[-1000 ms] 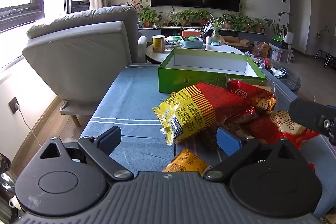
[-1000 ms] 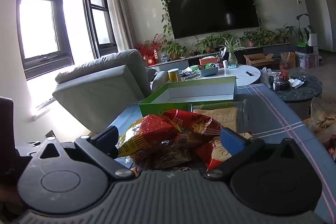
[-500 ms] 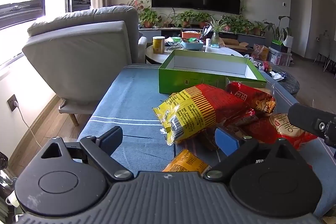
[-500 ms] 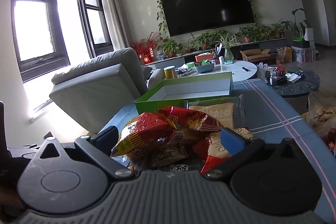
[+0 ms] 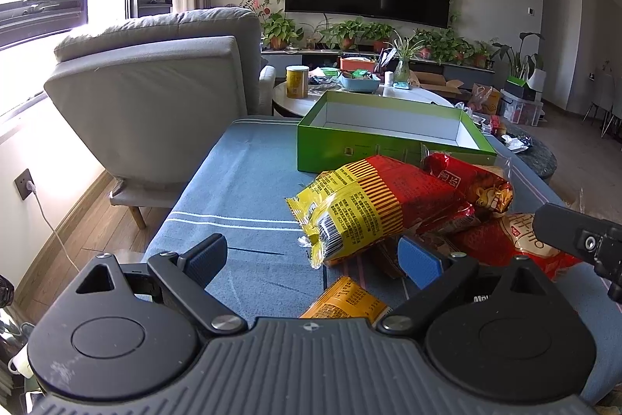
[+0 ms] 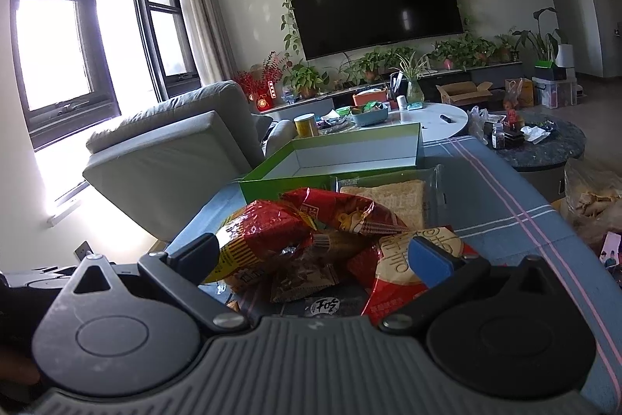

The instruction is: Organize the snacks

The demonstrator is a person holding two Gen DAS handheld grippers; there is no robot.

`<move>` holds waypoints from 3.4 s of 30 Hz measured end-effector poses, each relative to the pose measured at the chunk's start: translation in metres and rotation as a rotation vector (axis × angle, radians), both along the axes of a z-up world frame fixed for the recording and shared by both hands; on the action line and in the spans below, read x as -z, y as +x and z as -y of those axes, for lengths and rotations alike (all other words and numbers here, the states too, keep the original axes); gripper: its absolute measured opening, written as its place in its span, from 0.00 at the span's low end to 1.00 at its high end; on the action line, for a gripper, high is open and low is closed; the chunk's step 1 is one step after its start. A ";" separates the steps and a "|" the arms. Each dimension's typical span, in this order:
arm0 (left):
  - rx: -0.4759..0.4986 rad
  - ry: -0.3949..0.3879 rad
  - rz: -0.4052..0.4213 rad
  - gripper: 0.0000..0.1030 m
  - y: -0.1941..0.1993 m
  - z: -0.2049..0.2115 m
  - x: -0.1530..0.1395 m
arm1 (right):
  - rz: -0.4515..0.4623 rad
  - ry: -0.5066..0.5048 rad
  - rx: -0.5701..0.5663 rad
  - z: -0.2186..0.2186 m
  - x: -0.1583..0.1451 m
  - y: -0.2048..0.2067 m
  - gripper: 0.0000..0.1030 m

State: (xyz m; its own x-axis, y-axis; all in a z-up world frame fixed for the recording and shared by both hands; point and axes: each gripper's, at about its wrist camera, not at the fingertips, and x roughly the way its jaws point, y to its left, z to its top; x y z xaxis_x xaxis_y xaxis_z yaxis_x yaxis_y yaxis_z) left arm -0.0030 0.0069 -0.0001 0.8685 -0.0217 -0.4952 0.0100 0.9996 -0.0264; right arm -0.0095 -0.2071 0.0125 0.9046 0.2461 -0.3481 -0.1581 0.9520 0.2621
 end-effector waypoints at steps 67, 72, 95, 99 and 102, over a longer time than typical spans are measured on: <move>0.008 -0.125 -0.064 0.79 0.030 -0.028 0.016 | -0.100 0.078 -0.173 -0.001 -0.015 0.049 0.82; 0.004 -0.166 -0.096 0.78 0.049 -0.037 0.020 | -0.160 0.073 -0.233 -0.017 -0.015 0.082 0.82; 0.049 -0.285 -0.212 0.87 0.090 -0.050 0.032 | -0.374 0.016 -0.324 -0.048 0.000 0.146 0.83; 0.091 -0.265 -0.281 0.87 0.094 -0.045 0.040 | -0.418 0.015 -0.356 -0.055 0.006 0.141 0.82; 0.100 -0.259 -0.289 0.85 0.087 -0.048 0.044 | -0.454 0.047 -0.417 -0.058 0.008 0.131 0.82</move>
State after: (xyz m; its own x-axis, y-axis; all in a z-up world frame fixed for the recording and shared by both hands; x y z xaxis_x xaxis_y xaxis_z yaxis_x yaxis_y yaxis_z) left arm 0.0838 0.0552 -0.0442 0.6817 -0.2553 -0.6856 0.0622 0.9540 -0.2933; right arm 0.1214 -0.1490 0.0042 0.4934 0.5714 -0.6558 -0.3772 0.8199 0.4306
